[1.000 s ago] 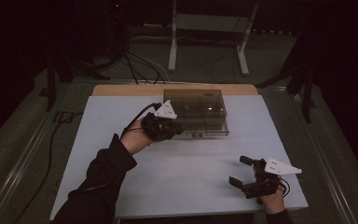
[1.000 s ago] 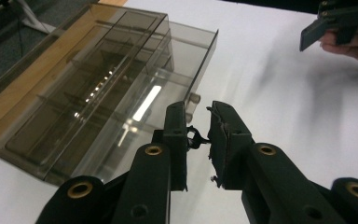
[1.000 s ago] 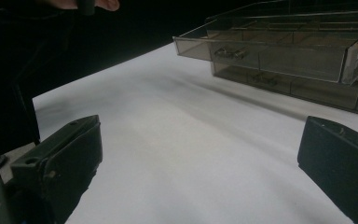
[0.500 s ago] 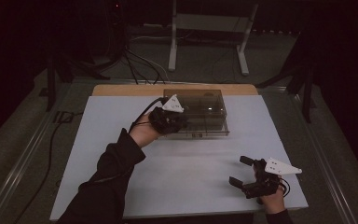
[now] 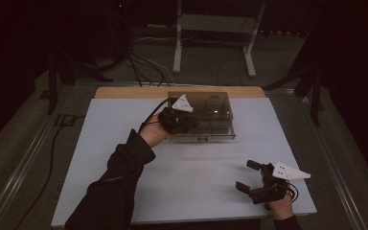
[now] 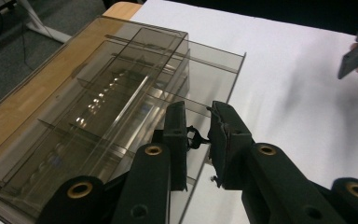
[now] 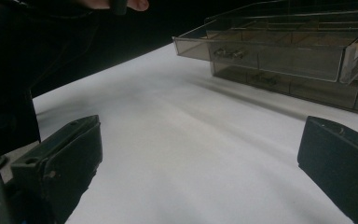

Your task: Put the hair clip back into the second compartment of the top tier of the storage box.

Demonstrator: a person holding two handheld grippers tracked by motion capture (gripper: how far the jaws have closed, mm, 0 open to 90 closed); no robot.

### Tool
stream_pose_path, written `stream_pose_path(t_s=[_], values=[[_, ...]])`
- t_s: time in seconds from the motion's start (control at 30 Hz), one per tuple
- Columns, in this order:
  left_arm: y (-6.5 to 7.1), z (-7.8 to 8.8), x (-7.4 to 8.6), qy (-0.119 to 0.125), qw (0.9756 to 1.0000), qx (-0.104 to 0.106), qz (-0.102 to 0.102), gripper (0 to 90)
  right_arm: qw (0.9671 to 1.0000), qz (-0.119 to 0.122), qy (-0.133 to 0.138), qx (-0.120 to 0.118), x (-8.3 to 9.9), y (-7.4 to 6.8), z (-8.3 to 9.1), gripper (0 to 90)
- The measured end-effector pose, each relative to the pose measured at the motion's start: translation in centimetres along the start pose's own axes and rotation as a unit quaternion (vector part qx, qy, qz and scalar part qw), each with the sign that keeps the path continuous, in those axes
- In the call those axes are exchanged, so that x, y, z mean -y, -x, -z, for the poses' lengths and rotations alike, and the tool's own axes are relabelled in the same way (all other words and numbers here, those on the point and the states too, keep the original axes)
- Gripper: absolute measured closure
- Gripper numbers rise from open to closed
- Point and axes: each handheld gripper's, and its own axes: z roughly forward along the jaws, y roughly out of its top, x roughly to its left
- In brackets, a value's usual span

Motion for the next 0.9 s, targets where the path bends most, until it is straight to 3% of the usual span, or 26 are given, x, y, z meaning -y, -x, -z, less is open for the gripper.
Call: stream_pose_path(t_s=[0.6,0.9], values=[[-0.8,-3.5,0.1,-0.008,0.9997,-0.003,0.021,78.2,1.0000,0.000,0.005,-0.002,-0.1,0.0,0.2,0.0],[-0.9,-5.2,0.4,-0.005,0.9994,0.009,0.035,78.2,1.0000,-0.002,0.003,-0.002,0.0,0.0,0.2,0.0]])
